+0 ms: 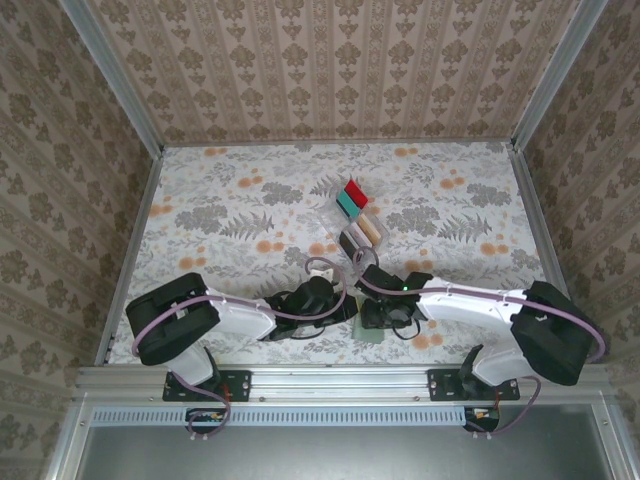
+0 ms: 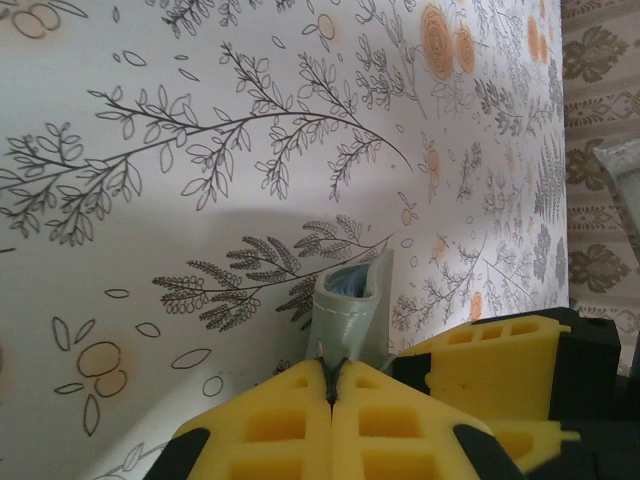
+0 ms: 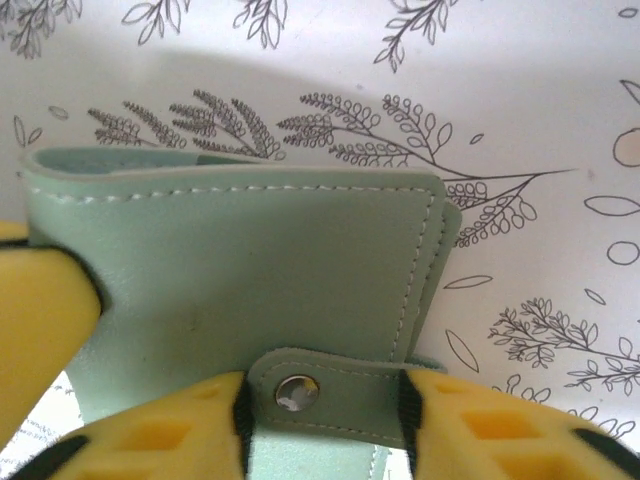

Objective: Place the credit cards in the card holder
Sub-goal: Open the button on the card holder.

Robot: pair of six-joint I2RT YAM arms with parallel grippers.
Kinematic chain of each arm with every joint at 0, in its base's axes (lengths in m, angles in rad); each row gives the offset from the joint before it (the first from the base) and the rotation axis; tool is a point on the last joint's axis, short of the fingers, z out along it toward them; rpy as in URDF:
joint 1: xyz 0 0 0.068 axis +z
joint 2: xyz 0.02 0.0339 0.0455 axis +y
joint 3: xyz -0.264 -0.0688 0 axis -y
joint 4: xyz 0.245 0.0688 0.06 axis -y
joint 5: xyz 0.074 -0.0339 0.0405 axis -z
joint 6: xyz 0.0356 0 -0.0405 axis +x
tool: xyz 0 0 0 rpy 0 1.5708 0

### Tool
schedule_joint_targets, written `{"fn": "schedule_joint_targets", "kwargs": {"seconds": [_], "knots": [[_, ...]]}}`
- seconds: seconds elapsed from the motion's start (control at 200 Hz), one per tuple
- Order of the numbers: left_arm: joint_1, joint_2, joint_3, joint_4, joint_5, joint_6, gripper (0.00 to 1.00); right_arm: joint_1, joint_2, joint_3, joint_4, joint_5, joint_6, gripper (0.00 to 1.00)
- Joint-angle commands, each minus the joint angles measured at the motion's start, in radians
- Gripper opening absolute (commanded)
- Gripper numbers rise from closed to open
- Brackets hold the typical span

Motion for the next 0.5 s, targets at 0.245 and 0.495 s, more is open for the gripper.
{"fn": "schedule_joint_targets", "kwargs": {"seconds": [0.245,0.495], "knots": [[0.004,-0.008,-0.026,0.014,-0.009,-0.016,0.00,-0.059,-0.081,-0.034,-0.095,0.090,-0.004,0.05],[0.015,-0.006,-0.049,0.003,-0.022,-0.021,0.00,-0.181,-0.174,-0.098,-0.089,0.025,-0.038,0.00]]}}
